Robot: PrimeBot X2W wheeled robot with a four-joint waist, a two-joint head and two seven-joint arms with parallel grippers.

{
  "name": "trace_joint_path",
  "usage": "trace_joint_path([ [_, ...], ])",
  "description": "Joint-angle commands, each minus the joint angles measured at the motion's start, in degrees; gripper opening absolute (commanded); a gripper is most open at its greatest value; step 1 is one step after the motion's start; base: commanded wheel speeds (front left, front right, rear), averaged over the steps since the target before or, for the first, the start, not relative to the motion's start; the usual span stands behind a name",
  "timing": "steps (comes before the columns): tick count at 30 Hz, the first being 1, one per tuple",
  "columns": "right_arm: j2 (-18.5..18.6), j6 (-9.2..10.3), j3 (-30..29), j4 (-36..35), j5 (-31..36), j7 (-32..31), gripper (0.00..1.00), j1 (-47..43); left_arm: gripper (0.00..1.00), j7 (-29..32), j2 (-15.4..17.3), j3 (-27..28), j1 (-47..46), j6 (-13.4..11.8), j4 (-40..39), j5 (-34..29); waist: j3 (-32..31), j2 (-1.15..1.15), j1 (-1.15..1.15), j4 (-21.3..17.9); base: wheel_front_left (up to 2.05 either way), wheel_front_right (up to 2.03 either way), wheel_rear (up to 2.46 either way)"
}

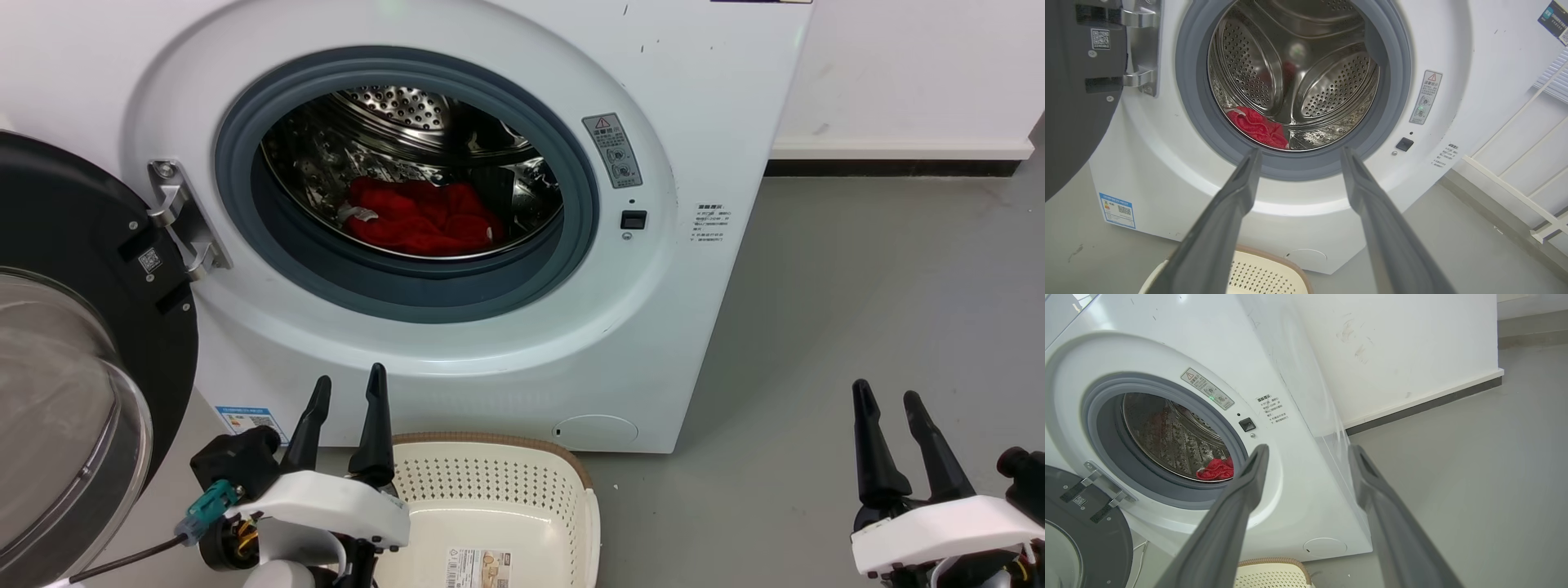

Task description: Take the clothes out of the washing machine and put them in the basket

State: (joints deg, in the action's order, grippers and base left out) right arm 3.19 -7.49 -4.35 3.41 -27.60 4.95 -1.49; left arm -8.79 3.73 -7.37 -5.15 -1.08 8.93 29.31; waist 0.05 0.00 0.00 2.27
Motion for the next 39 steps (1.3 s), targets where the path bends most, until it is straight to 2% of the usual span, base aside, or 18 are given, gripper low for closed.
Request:
trace_joint_path([
  [1,-0.1,0.00,-0.1,-1.0,1.8,0.1,1.00,-0.4,1.00,-0.5,0.5,-0.3,-1.1,-0.5,-0.4,-1.7,0.0,0.00,0.00,0.0,0.00,0.00,0.00],
  [16,-0.2,0.00,-1.2,-1.6,11.9,-0.3,1.00,-1.3,1.00,-2.7,1.1,-1.9,-1.1,-2.2,0.7,-11.8,0.2,0.00,0.00,0.3,0.00,0.00,0.00],
  [39,-0.3,0.01,-2.0,-3.9,23.1,-0.5,1.00,-3.2,1.00,-5.2,1.1,-2.6,-1.0,-3.5,1.4,-21.2,-0.1,0.00,0.00,1.1,0.00,0.00,0.00],
])
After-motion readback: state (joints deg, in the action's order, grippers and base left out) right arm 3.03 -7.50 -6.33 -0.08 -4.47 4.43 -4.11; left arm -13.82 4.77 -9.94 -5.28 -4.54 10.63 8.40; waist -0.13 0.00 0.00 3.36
